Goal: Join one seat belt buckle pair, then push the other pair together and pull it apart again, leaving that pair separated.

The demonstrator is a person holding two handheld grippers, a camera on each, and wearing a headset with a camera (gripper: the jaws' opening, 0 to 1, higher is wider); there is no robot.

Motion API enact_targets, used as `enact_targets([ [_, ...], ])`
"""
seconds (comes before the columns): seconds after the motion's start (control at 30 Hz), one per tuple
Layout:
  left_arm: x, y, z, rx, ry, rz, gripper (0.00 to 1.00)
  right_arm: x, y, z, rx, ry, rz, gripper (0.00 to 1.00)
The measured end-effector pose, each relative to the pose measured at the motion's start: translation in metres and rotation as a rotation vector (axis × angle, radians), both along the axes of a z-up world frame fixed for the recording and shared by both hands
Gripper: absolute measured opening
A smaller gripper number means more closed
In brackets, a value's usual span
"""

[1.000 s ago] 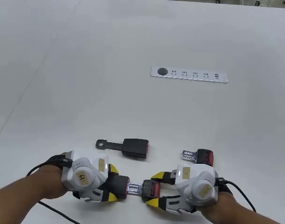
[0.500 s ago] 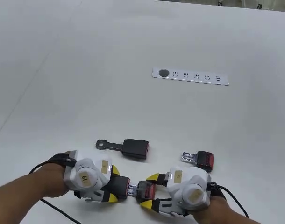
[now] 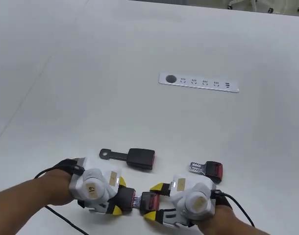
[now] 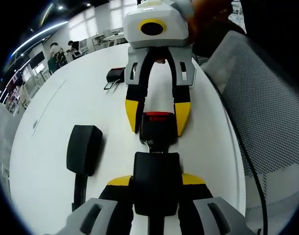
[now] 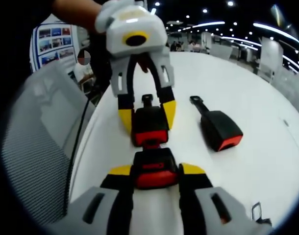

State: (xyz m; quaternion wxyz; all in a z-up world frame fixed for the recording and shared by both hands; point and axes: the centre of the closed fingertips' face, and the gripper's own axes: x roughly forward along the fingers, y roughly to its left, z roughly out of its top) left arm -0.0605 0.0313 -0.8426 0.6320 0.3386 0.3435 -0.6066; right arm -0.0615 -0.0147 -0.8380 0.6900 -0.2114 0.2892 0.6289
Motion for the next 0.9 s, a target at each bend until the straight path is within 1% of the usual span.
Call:
enact_targets([
  [0.07, 0.0, 0.001, -0.001, 0.001, 0.0, 0.0, 0.36, 0.0, 0.002, 0.001, -0.002, 0.001, -0.006, 0.35],
  [0.1, 0.0, 0.0, -0.001, 0.003, 0.001, -0.003, 0.36, 0.0, 0.007, 0.001, 0.004, 0.008, -0.015, 0.35],
  [0.17, 0.0, -0.001, 0.0, 0.011, 0.001, -0.013, 0.36, -0.002, 0.015, 0.001, 0.001, 0.001, -0.017, 0.35],
  [0.2, 0.0, -0.002, 0.0, 0.009, 0.002, -0.016, 0.36, -0.003, 0.014, -0.001, -0.014, 0.008, -0.017, 0.35],
  [0.27, -0.001, -0.002, 0.001, 0.007, 0.003, -0.012, 0.36, -0.002, 0.012, 0.0, 0.0, 0.006, -0.022, 0.35],
  [0.53, -0.001, -0.003, 0.003, 0.008, 0.004, -0.013, 0.36, -0.002, 0.013, -0.001, -0.008, 0.001, -0.024, 0.35],
  [0.63, -0.002, -0.001, 0.003, -0.006, 0.008, -0.008, 0.36, -0.002, 0.012, -0.001, -0.005, -0.003, -0.013, 0.35],
  [0.73, -0.001, 0.0, 0.004, -0.039, 0.011, 0.002, 0.36, -0.002, 0.011, -0.001, -0.003, -0.014, -0.01, 0.35],
  [0.9, -0.001, 0.0, 0.005, -0.057, 0.011, -0.01, 0.36, -0.001, 0.01, 0.0, 0.012, -0.024, -0.008, 0.35],
])
